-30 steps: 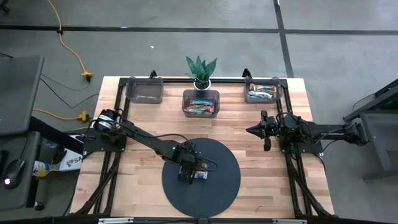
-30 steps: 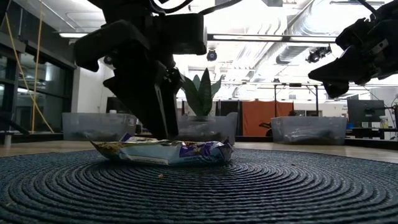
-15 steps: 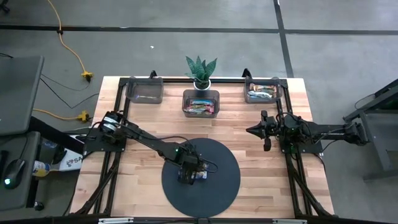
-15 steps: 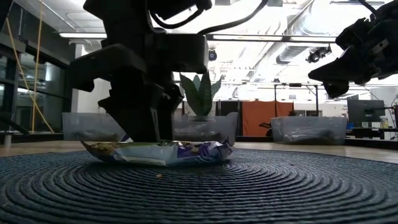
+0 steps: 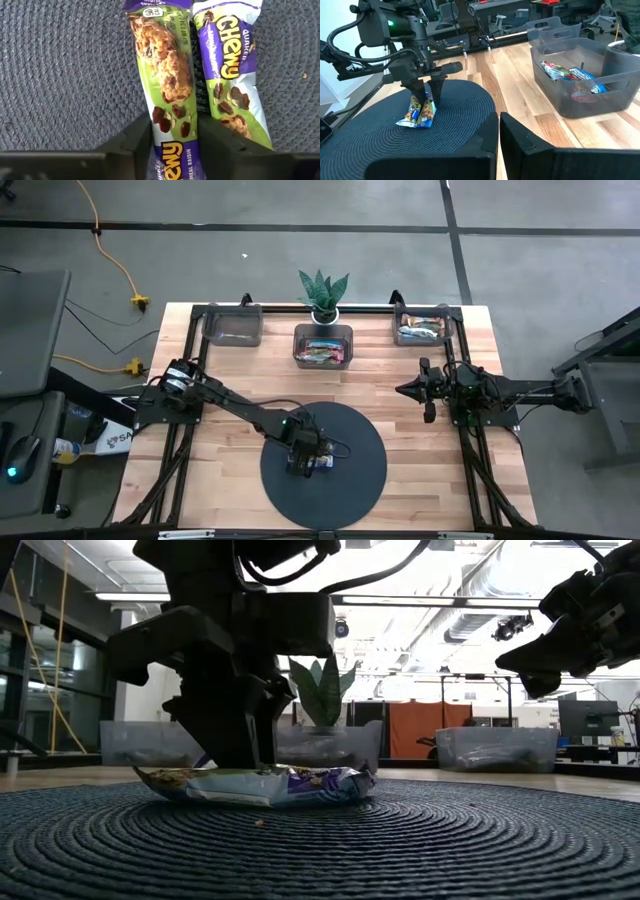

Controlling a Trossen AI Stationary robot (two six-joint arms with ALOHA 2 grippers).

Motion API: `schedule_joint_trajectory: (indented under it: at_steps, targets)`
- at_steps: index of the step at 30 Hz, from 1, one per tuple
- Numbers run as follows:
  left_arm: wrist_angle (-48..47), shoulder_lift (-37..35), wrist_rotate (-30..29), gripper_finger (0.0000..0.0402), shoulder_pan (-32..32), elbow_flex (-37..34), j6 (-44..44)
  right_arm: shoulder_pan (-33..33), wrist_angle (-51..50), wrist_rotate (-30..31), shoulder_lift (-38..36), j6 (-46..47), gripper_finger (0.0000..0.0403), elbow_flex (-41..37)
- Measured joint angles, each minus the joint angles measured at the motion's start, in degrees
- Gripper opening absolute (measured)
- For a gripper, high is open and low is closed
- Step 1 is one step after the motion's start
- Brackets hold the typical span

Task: Pick and place Granola Bars by type
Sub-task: Put the blue granola bar into the left black bin

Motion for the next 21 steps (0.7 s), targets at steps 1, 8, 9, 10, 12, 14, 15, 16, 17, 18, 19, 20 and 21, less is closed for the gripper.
schedule_joint_trajectory:
  at_steps: [1,8,9,10,12,14,15,16,17,18,19,20,21]
  targets:
    - [0.0,0.0,0.0,0.0128,0.0,0.0,0.0,0.0,0.0,0.0,0.0,0.0,0.0000,0.0]
    - [-0.2,0.0,-0.2,0.0090,0.0,0.0,0.0,0.0,0.0,0.0,0.0,0.0,0.0000,0.0]
    - [-0.2,0.0,-0.4,0.0088,0.0,0.0,0.0,0.0,0.0,0.1,0.0,0.0,0.0000,0.0]
    - [-0.3,-0.1,-0.5,0.0086,0.0,-0.1,0.0,0.0,0.0,0.1,0.0,0.0,0.0000,0.0]
    - [-0.9,-0.4,-0.7,0.0084,0.0,-0.2,-0.1,0.0,0.0,0.1,0.0,0.0,0.0000,0.0]
    - [-1.5,-0.4,-0.8,0.0083,0.0,0.2,-0.4,0.0,0.0,0.1,0.0,0.0,0.0000,0.0]
    - [-2.6,-0.4,-0.9,0.0083,0.0,0.7,-0.4,0.0,0.0,0.1,0.0,0.0,0.0000,0.0]
    - [-4.2,-0.3,-1.1,0.0082,0.0,1.4,-0.4,0.0,0.0,0.1,0.0,0.0,0.0000,0.0]
    - [-6.0,-0.3,-1.6,0.0082,0.0,2.3,-0.4,0.0,0.0,0.1,0.0,0.0,0.0000,0.0]
    - [-7.3,-0.3,-2.1,0.0082,0.0,3.3,-0.4,0.0,0.0,0.1,0.0,0.0,0.0000,0.0]
    - [-7.9,-0.3,-3.0,0.0082,0.0,4.2,-0.4,0.0,0.0,0.1,0.0,0.0,0.0000,0.0]
    - [-8.5,-0.3,-3.8,0.0082,0.0,5.2,0.0,0.0,0.0,0.1,0.0,0.0,0.0000,0.0]
    - [-9.4,-0.3,-4.5,0.0082,0.0,6.1,0.1,0.0,0.0,0.1,0.0,0.0,0.0000,0.0]
